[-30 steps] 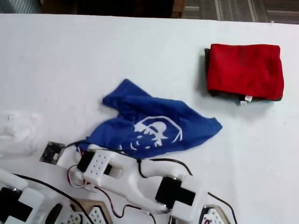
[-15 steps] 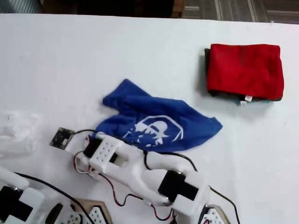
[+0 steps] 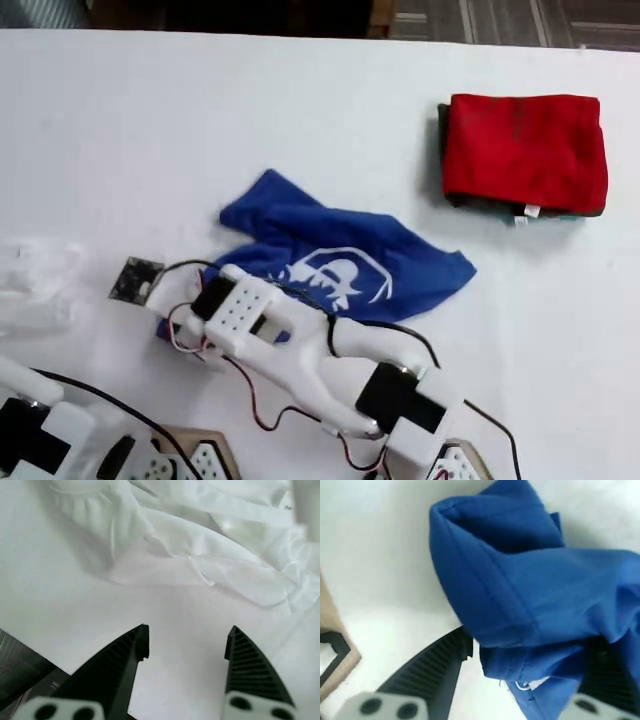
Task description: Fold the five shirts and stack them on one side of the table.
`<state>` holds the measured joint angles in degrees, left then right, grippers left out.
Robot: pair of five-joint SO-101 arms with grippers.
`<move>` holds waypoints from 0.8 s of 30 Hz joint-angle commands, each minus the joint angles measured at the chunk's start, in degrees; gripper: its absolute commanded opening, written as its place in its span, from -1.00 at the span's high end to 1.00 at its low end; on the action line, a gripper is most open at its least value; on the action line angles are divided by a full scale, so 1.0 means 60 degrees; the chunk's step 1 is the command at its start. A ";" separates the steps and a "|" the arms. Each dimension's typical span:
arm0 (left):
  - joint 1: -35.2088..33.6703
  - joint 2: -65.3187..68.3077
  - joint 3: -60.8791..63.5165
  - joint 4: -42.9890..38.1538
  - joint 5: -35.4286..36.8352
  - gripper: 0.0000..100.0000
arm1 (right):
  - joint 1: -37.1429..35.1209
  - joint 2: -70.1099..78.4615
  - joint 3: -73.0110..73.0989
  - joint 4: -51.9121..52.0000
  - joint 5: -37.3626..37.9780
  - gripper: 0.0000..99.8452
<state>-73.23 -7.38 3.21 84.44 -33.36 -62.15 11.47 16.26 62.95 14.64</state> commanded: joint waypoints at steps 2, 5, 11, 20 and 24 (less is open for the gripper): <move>0.0132 -0.0440 -0.0081 -0.0132 -0.0015 0.47 | 0.0125 -0.0183 -0.0190 0.0007 0.0059 0.29; 0.0147 -0.0440 -0.0051 -0.0132 -0.0015 0.47 | 0.0168 -0.0212 -0.0278 0.0110 0.0322 0.29; 0.0835 -0.0440 0.0227 -0.0044 0.0000 0.47 | 0.1326 -0.2176 -0.2125 0.2396 0.0733 0.29; 0.4586 -0.0454 0.1106 0.1377 0.0000 0.47 | 0.4447 -0.4755 -0.2799 0.4066 0.0777 0.29; 0.7326 -0.0454 0.1253 0.2154 0.0029 0.47 | 0.6352 -0.5194 -0.2784 0.4637 0.0777 0.29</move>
<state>-41.41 -7.38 10.77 94.02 -33.36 -31.74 -15.87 1.76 88.70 18.77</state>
